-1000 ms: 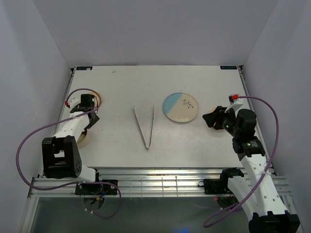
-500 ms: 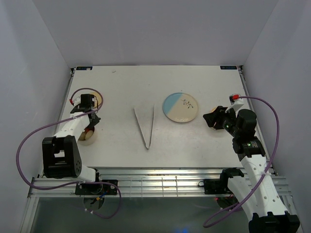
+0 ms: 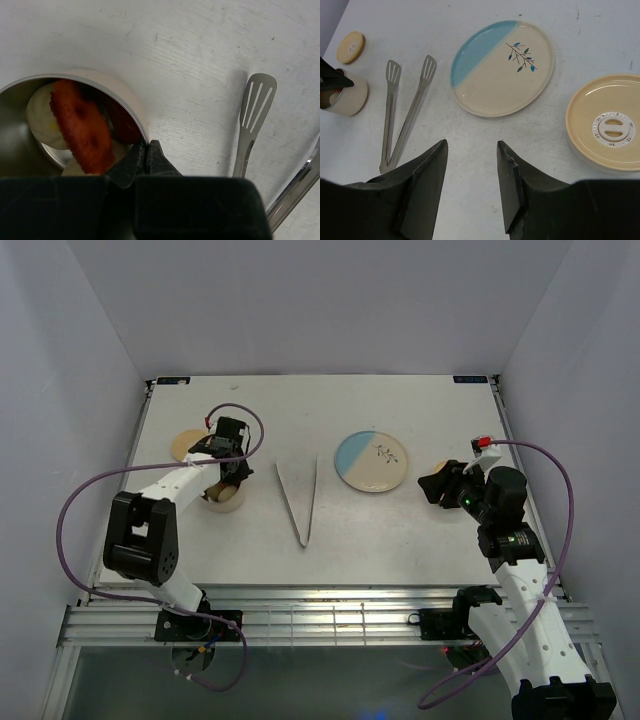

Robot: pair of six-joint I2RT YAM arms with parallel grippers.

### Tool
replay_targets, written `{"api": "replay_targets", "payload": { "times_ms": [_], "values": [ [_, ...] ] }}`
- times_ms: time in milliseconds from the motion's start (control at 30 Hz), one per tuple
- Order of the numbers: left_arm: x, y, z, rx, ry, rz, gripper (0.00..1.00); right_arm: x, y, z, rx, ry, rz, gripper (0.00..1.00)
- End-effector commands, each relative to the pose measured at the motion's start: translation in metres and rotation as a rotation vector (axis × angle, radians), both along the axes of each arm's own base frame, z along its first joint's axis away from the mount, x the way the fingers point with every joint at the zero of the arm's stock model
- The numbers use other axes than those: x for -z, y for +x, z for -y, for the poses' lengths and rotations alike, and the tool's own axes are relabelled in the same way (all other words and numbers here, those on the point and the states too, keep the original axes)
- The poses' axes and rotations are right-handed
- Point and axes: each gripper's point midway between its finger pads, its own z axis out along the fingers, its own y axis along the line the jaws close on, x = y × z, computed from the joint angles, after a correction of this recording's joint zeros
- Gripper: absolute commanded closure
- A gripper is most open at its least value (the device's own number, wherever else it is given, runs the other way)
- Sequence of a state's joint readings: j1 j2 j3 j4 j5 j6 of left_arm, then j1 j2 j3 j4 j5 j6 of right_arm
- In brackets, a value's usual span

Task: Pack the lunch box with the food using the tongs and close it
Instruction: Move the packing box to the center of the board, then pick up the box lid from the center of the board.

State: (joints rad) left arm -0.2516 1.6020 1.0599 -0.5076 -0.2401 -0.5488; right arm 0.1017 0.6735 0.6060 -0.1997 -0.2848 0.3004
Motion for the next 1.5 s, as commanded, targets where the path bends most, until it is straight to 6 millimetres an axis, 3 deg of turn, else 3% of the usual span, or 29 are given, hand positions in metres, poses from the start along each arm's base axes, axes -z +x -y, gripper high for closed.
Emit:
{"api": "replay_targets", "payload": {
  "times_ms": [0,67,100,133,167,300,433,567,633,733,767,833,867,933,967,1000,1033,1133,1200,1367,1467],
  "values": [
    [-0.014,0.020,0.007,0.033,-0.003,0.051,0.96,-0.010,0.005,0.000,0.002,-0.004,0.053,0.50],
    [-0.014,0.023,0.007,0.038,0.001,0.052,0.88,-0.010,0.005,0.001,0.005,-0.006,0.053,0.50],
    [-0.016,0.024,0.010,0.049,-0.008,0.055,0.80,-0.011,0.005,0.001,0.007,-0.007,0.053,0.50],
    [-0.020,0.027,0.011,0.062,-0.007,0.062,0.64,-0.011,0.005,0.001,0.007,-0.007,0.055,0.50],
    [-0.024,0.028,0.012,0.065,-0.009,0.072,0.59,-0.012,0.005,0.001,0.007,-0.007,0.058,0.50],
    [-0.056,0.037,0.018,0.085,-0.038,0.145,0.37,-0.014,0.004,0.001,0.010,-0.007,0.064,0.50],
    [-0.103,0.046,0.031,0.134,-0.094,0.219,0.33,-0.013,0.004,0.001,0.008,-0.006,0.064,0.50],
    [-0.175,0.063,0.034,0.146,-0.188,0.367,0.33,-0.012,0.002,0.000,0.003,-0.005,0.066,0.50],
    [-0.202,0.067,0.033,0.139,-0.294,0.417,0.34,-0.013,0.002,-0.001,-0.007,0.000,0.069,0.50],
    [-0.227,0.078,0.006,0.097,-0.460,0.473,0.37,-0.013,0.001,-0.001,-0.004,-0.002,0.071,0.50],
    [-0.221,0.086,-0.024,0.027,-0.455,0.471,0.38,-0.014,0.000,0.000,-0.003,-0.003,0.078,0.49],
    [-0.209,0.091,-0.051,-0.049,-0.449,0.445,0.41,-0.015,-0.001,-0.001,-0.008,0.002,0.083,0.50],
    [-0.194,0.094,-0.079,-0.128,-0.445,0.422,0.42,-0.016,-0.002,-0.002,-0.011,0.003,0.087,0.49],
    [-0.164,0.089,-0.103,-0.223,-0.484,0.376,0.45,-0.015,-0.003,-0.004,-0.026,0.006,0.088,0.49],
    [-0.153,0.085,-0.128,-0.287,-0.500,0.380,0.46,-0.015,-0.002,-0.004,-0.026,0.007,0.087,0.49],
    [-0.150,0.080,-0.131,-0.289,-0.541,0.390,0.46,-0.016,-0.002,-0.005,-0.027,0.008,0.087,0.49],
    [-0.133,0.075,-0.136,-0.305,-0.564,0.399,0.47,-0.016,-0.002,-0.005,-0.032,0.009,0.087,0.49],
    [-0.133,0.068,-0.162,-0.356,-0.548,0.485,0.47,-0.015,-0.003,-0.007,-0.042,0.013,0.084,0.49],
    [-0.114,0.062,-0.169,-0.396,-0.551,0.465,0.47,-0.016,-0.003,-0.008,-0.046,0.014,0.086,0.49],
    [-0.064,0.060,-0.173,-0.447,-0.580,0.360,0.45,-0.014,-0.004,-0.006,-0.036,0.012,0.087,0.49],
    [-0.050,0.059,-0.178,-0.462,-0.580,0.368,0.44,-0.014,-0.004,-0.007,-0.036,0.016,0.089,0.49]
  ]
}}
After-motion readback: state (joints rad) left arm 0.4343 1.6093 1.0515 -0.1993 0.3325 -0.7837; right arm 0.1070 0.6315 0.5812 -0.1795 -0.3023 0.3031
